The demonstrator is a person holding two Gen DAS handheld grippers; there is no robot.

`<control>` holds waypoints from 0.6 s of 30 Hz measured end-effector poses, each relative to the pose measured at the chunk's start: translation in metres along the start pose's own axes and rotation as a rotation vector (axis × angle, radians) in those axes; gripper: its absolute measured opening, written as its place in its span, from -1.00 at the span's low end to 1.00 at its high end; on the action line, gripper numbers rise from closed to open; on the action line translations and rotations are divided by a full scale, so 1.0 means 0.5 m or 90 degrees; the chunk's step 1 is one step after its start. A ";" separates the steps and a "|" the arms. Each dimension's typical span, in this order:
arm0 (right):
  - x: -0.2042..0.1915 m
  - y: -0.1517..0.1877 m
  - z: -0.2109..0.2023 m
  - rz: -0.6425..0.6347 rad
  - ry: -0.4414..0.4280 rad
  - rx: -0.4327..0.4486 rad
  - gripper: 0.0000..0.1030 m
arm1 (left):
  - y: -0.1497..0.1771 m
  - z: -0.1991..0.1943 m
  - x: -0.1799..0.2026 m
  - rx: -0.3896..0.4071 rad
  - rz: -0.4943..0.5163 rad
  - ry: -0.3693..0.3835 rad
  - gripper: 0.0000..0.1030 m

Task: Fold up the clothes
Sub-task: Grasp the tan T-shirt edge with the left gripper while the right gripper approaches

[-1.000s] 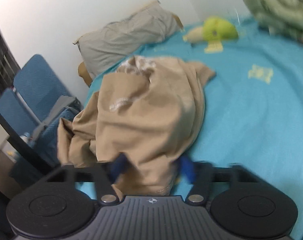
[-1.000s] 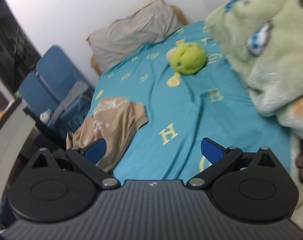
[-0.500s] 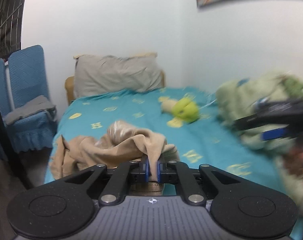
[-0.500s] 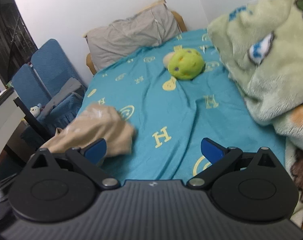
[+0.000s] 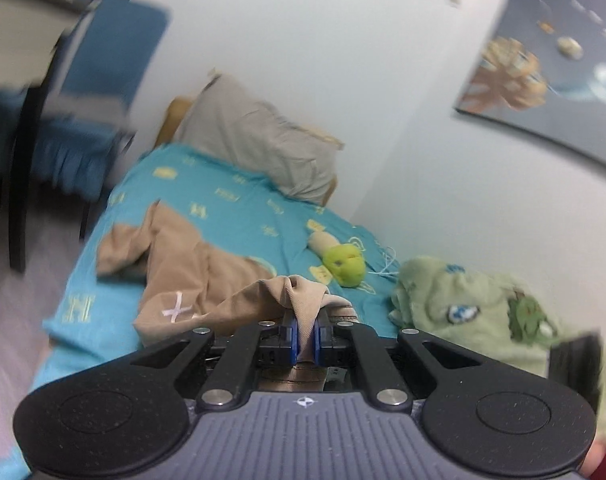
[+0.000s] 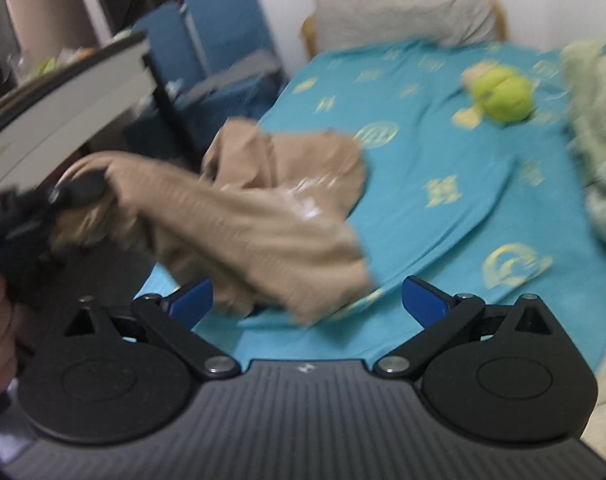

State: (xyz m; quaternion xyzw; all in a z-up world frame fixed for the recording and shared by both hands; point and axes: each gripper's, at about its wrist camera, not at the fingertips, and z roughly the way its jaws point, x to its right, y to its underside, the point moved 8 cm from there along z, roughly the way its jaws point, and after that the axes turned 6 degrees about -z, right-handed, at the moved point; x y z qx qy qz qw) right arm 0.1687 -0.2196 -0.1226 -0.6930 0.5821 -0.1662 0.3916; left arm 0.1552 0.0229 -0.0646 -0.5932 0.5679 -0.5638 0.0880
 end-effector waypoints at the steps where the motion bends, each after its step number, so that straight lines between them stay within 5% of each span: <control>1: -0.005 0.004 0.020 0.005 0.000 -0.015 1.00 | -0.005 0.001 -0.014 -0.002 -0.019 -0.001 -0.85; 6: 0.035 -0.023 0.072 0.117 0.047 0.016 0.89 | -0.023 0.010 -0.051 0.001 -0.056 -0.019 -0.84; 8: 0.058 -0.029 0.068 0.174 0.048 0.050 0.67 | -0.022 0.014 -0.060 -0.002 -0.065 -0.029 -0.84; 10: 0.082 -0.029 0.068 0.209 0.067 0.070 0.19 | -0.021 0.015 -0.065 -0.002 -0.069 -0.034 -0.84; 15: 0.114 -0.018 0.098 0.248 0.074 0.042 0.18 | -0.018 0.019 -0.076 -0.001 -0.078 -0.047 -0.84; 18: 0.098 -0.038 0.061 0.266 0.030 0.089 0.19 | -0.018 0.019 -0.081 0.002 -0.080 -0.065 -0.84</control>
